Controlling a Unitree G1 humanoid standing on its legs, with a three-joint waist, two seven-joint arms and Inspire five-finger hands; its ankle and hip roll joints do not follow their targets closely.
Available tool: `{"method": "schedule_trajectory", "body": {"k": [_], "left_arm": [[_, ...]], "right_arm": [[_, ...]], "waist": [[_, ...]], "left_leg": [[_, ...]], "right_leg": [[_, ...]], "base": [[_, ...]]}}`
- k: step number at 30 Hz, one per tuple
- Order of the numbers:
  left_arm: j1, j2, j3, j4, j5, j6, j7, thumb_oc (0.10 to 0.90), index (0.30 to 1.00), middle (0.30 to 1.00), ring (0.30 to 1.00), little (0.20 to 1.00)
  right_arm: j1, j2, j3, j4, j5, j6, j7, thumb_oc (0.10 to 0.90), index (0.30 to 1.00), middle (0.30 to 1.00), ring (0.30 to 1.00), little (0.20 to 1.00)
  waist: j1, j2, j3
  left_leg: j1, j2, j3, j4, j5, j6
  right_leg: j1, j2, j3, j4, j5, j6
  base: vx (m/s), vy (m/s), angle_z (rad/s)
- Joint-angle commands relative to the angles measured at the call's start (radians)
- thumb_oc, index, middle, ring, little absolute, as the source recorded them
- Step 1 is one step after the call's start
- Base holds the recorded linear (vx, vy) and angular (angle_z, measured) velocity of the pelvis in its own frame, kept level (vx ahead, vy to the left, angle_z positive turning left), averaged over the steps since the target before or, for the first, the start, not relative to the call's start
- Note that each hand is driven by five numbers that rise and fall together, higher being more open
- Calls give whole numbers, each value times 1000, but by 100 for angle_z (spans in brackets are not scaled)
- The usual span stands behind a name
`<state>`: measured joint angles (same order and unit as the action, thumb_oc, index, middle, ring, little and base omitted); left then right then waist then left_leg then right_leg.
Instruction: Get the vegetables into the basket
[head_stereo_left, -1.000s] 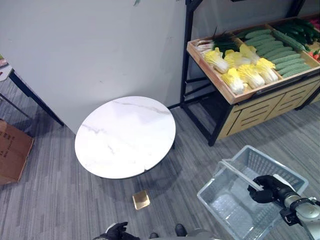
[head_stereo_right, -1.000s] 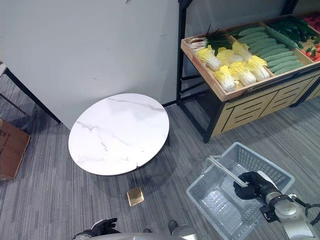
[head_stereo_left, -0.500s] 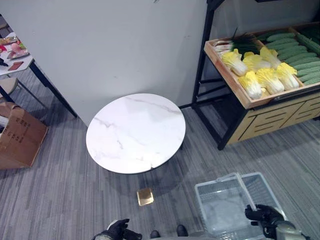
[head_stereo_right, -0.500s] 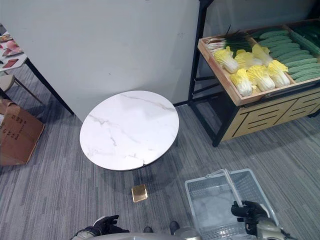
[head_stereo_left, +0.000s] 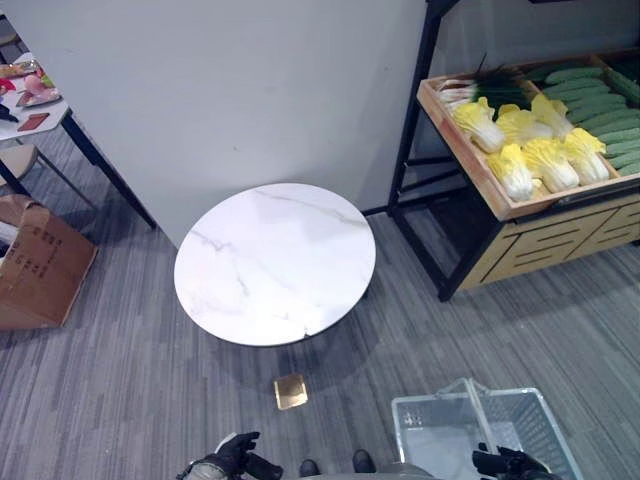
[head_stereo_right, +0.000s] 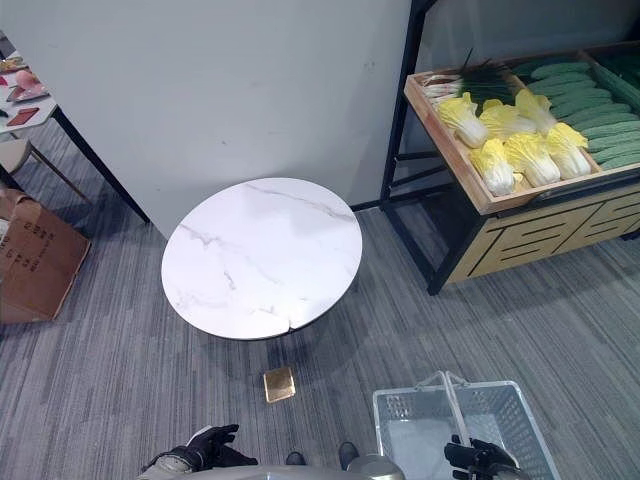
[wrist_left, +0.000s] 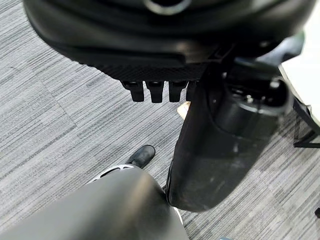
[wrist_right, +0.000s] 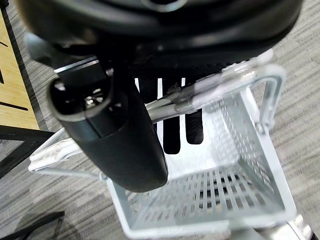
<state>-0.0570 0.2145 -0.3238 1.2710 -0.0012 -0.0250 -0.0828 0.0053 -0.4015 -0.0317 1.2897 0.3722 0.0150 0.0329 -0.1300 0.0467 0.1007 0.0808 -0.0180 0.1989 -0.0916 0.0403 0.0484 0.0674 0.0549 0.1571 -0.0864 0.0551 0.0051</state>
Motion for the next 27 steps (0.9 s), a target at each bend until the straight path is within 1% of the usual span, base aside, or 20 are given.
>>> {"method": "schedule_trajectory", "body": {"k": [1, 5, 8, 9, 10, 11, 12, 13, 14, 15, 16, 17, 18, 19, 20, 21, 22, 23, 25, 27], "left_arm": [[5, 20, -12, 55, 6, 0, 16, 900, 1000, 1000, 1000, 1000], [9, 21, 21, 60, -17, 2, 19, 900, 1000, 1000, 1000, 1000], [8, 21, 20, 62, 1, 2, 26, 900, 1000, 1000, 1000, 1000], [8, 21, 21, 62, 1, 2, 26, 900, 1000, 1000, 1000, 1000], [-3, 26, 9, 58, 18, -3, 27, 900, 1000, 1000, 1000, 1000], [-7, 29, 10, 56, 17, -4, 28, 900, 1000, 1000, 1000, 1000], [-14, 35, 9, 51, 18, -6, 30, 900, 1000, 1000, 1000, 1000], [-14, 35, 9, 51, 18, -6, 30, 900, 1000, 1000, 1000, 1000], [-25, 42, 16, 48, 11, -6, 34, 900, 1000, 1000, 1000, 1000], [-28, 45, 23, 46, 6, -7, 38, 900, 1000, 1000, 1000, 1000], [-32, 50, 30, 46, 1, -5, 44, 900, 1000, 1000, 1000, 1000], [-36, 57, 40, 43, -5, -5, 49, 900, 1000, 1000, 1000, 1000], [-37, 61, 47, 42, -11, -5, 52, 900, 1000, 1000, 1000, 1000], [-38, 66, 56, 44, -17, -4, 53, 900, 1000, 1000, 1000, 1000], [-38, 66, 56, 44, -17, -4, 53, 900, 1000, 1000, 1000, 1000], [-30, 72, 72, 50, -19, 2, 56, 900, 1000, 1000, 1000, 1000], [-25, 75, 78, 54, -17, 4, 57, 900, 1000, 1000, 1000, 1000], [-21, 76, 83, 58, -13, 5, 59, 900, 1000, 1000, 1000, 1000], [-20, 76, 85, 62, -9, 7, 58, 900, 1000, 1000, 1000, 1000], [-17, 67, 79, 71, 0, 7, 55, 900, 1000, 1000, 1000, 1000]], "right_arm": [[-62, -30, -10, 4, 49, -61, 7, 400, 300, 300, 300, 300], [-41, -1, 1, 3, 39, -60, 10, 400, 300, 300, 300, 300], [-30, 26, 19, -24, 32, -57, 12, 400, 300, 300, 300, 300], [-30, 26, 19, -24, 32, -56, 12, 400, 300, 300, 300, 300], [-37, 44, 42, -43, 29, -52, 17, 400, 300, 300, 300, 300], [-38, 47, 47, -47, 28, -52, 17, 400, 300, 300, 300, 300], [-41, 52, 52, -63, 28, -53, 18, 400, 300, 300, 300, 300], [-41, 52, 52, -63, 28, -53, 18, 400, 300, 300, 300, 300], [-50, 62, 62, -80, 29, -51, 14, 400, 300, 300, 300, 300], [-51, 64, 64, -83, 30, -50, 13, 400, 300, 300, 300, 300], [-53, 68, 67, -88, 30, -49, 10, 400, 300, 300, 300, 300], [-57, 71, 73, -83, 28, -47, 8, 400, 300, 300, 300, 300], [-60, 74, 77, -86, 26, -46, 9, 400, 300, 300, 300, 300], [-60, 78, 82, -87, 22, -44, 7, 400, 300, 300, 300, 300], [-60, 79, 82, -87, 22, -44, 7, 400, 300, 300, 300, 300], [-61, 86, 93, -84, 13, -40, 9, 400, 300, 300, 300, 300], [-59, 90, 98, -87, 8, -38, 10, 400, 300, 300, 300, 300], [-59, 92, 103, -90, 5, -35, 13, 400, 300, 300, 300, 300], [-57, 93, 105, -92, 5, -34, 15, 400, 300, 300, 300, 300], [-50, 93, 106, -87, 4, -34, 18, 400, 300, 300, 300, 300]], "waist": [[7, -23, -33], [0, -21, -28], [-20, -16, -18], [-18, -15, -19], [-33, -11, -4], [-36, -9, 0], [-54, -4, 11], [-54, -4, 11], [-53, -1, 23], [-48, 0, 26], [-43, -1, 27], [-29, 0, 31], [-25, -1, 28], [-13, -4, 29], [-14, -4, 29], [5, -8, 27], [5, -12, 24], [6, -18, 19], [5, -24, 15], [6, -28, 5]], "left_leg": [[45, -21, -12, 54, -149, 11], [43, -24, 9, 76, -164, 18], [52, -28, 55, 57, -164, 26], [53, -28, 57, 56, -163, 26], [56, -32, 108, 31, -156, 32], [59, -34, 123, 25, -155, 32], [68, -38, 131, 18, -167, 37], [68, -38, 131, 18, -167, 37], [71, -36, 165, 13, -166, 37], [72, -33, 179, 14, -167, 35], [72, -26, 196, 16, -169, 32], [74, -19, 216, 22, -173, 28], [74, -15, 225, 23, -176, 26], [75, -10, 240, 30, -178, 24], [75, -10, 239, 30, -178, 24], [76, -1, 266, 38, -183, 21], [79, -1, 273, 37, -184, 19], [80, -2, 279, 36, -185, 18], [81, -2, 280, 35, -184, 17], [91, -4, 270, 33, -185, 12]], "right_leg": [[-38, -51, -3, 57, -45, 75], [-48, -52, 18, 80, -45, 81], [-75, -45, 61, 97, -23, 103], [-76, -44, 64, 97, -22, 104], [-111, -37, 96, 112, 5, 127], [-121, -35, 103, 119, 12, 134], [-126, -40, 95, 128, 10, 149], [-126, -40, 95, 128, 10, 149], [-150, -51, 56, 143, 20, 158], [-156, -62, 19, 145, 19, 158], [-163, -82, -47, 148, 20, 152], [-167, -110, -137, 153, 13, 141], [-166, -125, -179, 151, 9, 135], [-164, -144, -244, 156, 5, 132], [-164, -144, -245, 157, 5, 132], [-161, -174, -354, 173, -12, 124], [-153, -180, -374, 172, -13, 124], [-145, -179, -378, 161, -9, 127], [-143, -174, -363, 156, -2, 128], [-121, -168, -358, 131, -11, 124]], "base": [[1, 57, -10], [-3, 70, -8], [-28, 112, -32], [-98, 158, -78], [-101, 155, -65], [-89, 249, -96], [-9, 130, -84], [-28, 148, -77], [-50, 59, -28], [-61, 53, -31], [-32, -5, -65], [-29, -23, -93], [-16, -32, -100], [-6, -28, -100], [-4, -51, -81], [6, -57, -69], [17, -85, -59], [22, -49, -48], [53, -75, -25], [104, -126, -10]]}}
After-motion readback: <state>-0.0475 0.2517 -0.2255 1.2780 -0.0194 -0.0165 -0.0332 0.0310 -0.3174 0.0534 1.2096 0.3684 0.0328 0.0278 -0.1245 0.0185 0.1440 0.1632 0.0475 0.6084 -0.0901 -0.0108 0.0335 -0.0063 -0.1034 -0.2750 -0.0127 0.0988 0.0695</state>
